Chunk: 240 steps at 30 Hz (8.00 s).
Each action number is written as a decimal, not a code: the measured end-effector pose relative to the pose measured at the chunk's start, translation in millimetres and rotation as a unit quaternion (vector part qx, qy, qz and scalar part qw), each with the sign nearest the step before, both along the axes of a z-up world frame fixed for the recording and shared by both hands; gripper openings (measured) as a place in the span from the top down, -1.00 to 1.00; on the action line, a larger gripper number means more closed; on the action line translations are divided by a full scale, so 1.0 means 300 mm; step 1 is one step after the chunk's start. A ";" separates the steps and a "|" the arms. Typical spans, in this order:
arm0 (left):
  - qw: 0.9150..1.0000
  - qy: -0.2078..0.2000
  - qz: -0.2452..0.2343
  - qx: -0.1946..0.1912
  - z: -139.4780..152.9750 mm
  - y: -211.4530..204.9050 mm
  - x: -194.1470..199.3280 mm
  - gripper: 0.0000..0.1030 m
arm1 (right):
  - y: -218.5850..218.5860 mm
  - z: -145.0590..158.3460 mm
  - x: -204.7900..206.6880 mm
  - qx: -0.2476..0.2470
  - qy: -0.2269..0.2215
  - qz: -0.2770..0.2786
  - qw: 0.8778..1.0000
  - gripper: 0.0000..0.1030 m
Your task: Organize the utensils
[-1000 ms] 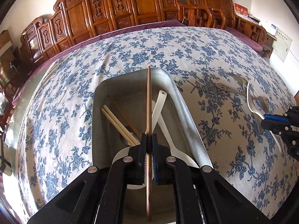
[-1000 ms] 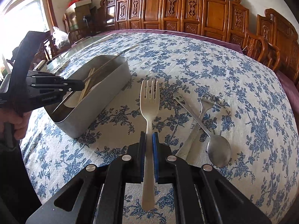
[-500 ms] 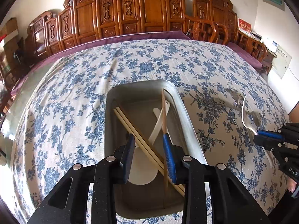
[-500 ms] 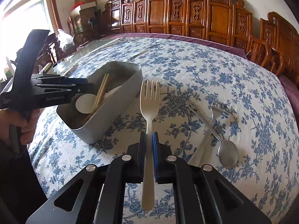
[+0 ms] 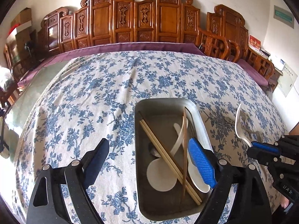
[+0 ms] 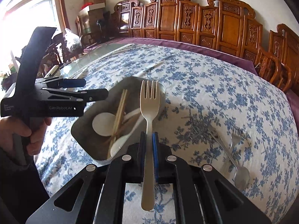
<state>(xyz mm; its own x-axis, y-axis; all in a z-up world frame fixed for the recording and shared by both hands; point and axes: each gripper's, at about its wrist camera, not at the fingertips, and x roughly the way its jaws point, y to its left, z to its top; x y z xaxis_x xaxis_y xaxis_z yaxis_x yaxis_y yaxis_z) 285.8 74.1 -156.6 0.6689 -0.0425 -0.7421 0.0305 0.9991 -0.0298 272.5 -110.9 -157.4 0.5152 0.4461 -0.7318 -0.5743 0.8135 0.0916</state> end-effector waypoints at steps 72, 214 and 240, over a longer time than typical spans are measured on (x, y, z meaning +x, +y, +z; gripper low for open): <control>1.000 -0.014 0.003 -0.019 0.040 -0.035 -0.013 -0.64 | -0.306 -0.063 0.175 -0.044 0.001 -0.053 0.998 0.42; 0.973 0.074 -0.215 0.042 -0.221 -1.047 0.395 0.46 | -0.928 -0.109 0.101 -0.042 0.025 -0.151 0.987 0.86; 0.972 0.053 -0.215 0.084 -0.161 -1.087 0.396 0.94 | -0.923 -0.103 0.076 -0.027 0.026 -0.155 0.987 0.86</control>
<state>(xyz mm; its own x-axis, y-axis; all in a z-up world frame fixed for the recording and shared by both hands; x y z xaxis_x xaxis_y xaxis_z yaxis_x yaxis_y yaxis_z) 404.6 -252.0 -204.9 0.5361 -0.1731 -0.8262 0.4519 0.8856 0.1077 295.4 -387.9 -188.3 0.5816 0.2329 -0.7794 -0.2932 0.9538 0.0663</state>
